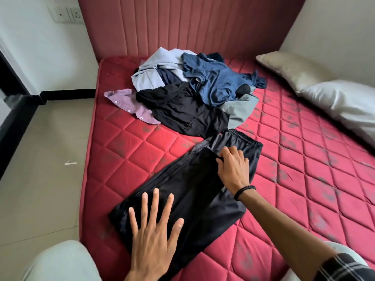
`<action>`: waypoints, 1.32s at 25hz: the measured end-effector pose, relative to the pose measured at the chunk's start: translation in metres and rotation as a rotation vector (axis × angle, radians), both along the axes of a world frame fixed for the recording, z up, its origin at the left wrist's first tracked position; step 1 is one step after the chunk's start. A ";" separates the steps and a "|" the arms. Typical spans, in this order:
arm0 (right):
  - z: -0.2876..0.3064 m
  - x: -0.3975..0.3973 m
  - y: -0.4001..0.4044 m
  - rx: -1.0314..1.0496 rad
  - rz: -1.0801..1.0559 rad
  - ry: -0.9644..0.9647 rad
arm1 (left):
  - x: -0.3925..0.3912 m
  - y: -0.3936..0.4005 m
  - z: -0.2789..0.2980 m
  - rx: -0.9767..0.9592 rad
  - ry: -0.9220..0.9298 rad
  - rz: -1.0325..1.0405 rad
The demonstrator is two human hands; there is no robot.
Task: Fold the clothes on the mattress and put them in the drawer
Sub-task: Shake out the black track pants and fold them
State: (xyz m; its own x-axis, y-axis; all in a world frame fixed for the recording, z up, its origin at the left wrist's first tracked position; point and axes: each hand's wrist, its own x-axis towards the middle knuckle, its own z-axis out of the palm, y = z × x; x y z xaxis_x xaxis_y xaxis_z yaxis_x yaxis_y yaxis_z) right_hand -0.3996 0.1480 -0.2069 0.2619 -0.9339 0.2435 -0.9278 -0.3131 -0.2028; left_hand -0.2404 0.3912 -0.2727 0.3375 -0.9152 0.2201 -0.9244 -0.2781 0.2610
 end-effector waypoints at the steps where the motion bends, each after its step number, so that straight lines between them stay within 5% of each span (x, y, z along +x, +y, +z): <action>1: -0.002 0.002 -0.004 0.021 -0.013 -0.010 | 0.001 -0.001 0.000 -0.010 -0.002 0.017; 7: -0.015 0.005 -0.018 0.341 -0.070 -0.030 | 0.003 -0.003 -0.010 0.050 -0.018 0.052; 13: 0.009 -0.024 -0.035 0.044 -0.012 0.109 | -0.010 -0.031 0.000 0.016 -0.082 0.023; 20: -0.025 -0.076 -0.094 0.049 0.009 0.066 | -0.027 -0.057 -0.013 0.074 -0.041 0.027; 23: -0.037 -0.093 -0.129 0.264 -0.355 -0.278 | -0.027 -0.057 -0.013 0.087 -0.058 0.031; 25: -0.029 -0.104 -0.143 0.510 -0.488 -0.739 | -0.028 -0.056 -0.012 0.090 -0.062 0.031; 28: 0.003 -0.095 -0.124 0.691 -0.296 -1.176 | -0.027 -0.053 -0.008 0.090 -0.019 0.025; 31: 0.047 -0.068 -0.061 0.566 0.115 -1.153 | -0.024 -0.048 -0.003 0.020 0.072 0.000; 33: 0.065 -0.047 0.000 0.389 0.346 -0.874 | -0.022 -0.044 0.007 -0.173 0.395 -0.038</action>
State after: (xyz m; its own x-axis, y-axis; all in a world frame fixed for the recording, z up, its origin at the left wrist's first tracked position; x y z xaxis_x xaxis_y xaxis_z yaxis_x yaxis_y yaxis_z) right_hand -0.4470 0.1484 -0.1424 0.4085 -0.8960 0.1741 -0.2774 -0.3036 -0.9115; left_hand -0.2620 0.3473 -0.2656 0.3937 -0.8895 0.2319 -0.7529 -0.1673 0.6366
